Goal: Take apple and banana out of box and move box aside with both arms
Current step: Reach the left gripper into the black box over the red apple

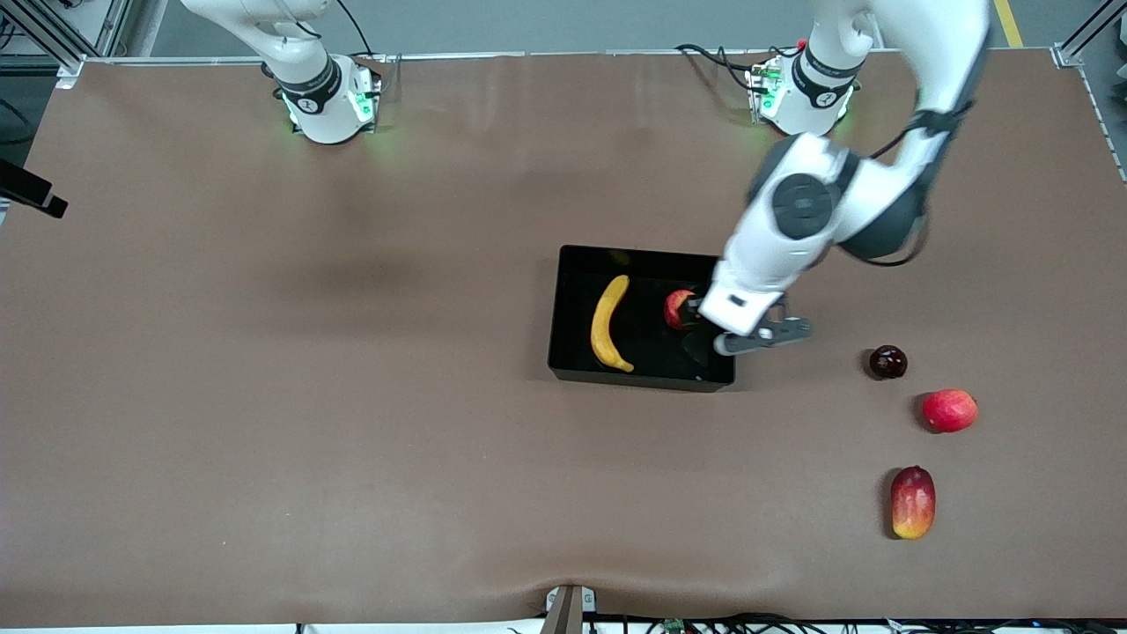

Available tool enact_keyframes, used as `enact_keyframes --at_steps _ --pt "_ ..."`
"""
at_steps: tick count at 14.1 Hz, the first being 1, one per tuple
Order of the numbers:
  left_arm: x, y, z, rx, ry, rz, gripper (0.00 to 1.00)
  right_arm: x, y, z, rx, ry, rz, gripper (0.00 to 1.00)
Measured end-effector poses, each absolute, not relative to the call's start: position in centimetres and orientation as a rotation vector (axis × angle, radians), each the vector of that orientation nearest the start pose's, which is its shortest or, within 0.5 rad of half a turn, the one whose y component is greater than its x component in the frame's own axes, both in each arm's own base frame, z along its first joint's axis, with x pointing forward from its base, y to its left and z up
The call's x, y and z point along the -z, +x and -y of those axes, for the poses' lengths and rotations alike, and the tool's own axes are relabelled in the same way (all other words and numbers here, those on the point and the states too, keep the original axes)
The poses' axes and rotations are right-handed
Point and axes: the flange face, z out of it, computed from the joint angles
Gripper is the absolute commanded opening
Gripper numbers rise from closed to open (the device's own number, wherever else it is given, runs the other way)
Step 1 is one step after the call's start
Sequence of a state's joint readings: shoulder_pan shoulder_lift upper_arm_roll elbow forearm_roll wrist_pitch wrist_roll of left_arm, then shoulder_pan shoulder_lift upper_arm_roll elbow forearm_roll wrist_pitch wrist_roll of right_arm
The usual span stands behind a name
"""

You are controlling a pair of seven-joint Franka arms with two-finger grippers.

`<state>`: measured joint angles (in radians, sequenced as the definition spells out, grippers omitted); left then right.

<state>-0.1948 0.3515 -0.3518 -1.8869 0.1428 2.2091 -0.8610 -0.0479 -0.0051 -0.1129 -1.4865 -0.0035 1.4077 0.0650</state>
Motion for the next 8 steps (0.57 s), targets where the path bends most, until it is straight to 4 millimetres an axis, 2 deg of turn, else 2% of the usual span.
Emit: enact_keyframes --at_steps 3,5,7,8 --pt "-27.8 52.0 34.3 -0.030 -3.049 0.450 1.00 -64.9 53.3 8.5 -0.114 -3.119 -0.350 1.00" --pt "-25.0 51.2 34.5 -0.038 -2.996 0.438 1.00 -64.4 53.7 8.1 -0.126 -3.118 -0.339 1.00" --pt "-22.9 50.8 34.1 -0.059 -2.964 0.442 1.00 -63.7 54.2 7.6 -0.144 -3.120 -0.323 1.00" --pt "-22.3 50.7 34.0 -0.070 -2.957 0.443 0.89 -63.4 54.4 7.3 -0.152 -3.121 -0.315 1.00"
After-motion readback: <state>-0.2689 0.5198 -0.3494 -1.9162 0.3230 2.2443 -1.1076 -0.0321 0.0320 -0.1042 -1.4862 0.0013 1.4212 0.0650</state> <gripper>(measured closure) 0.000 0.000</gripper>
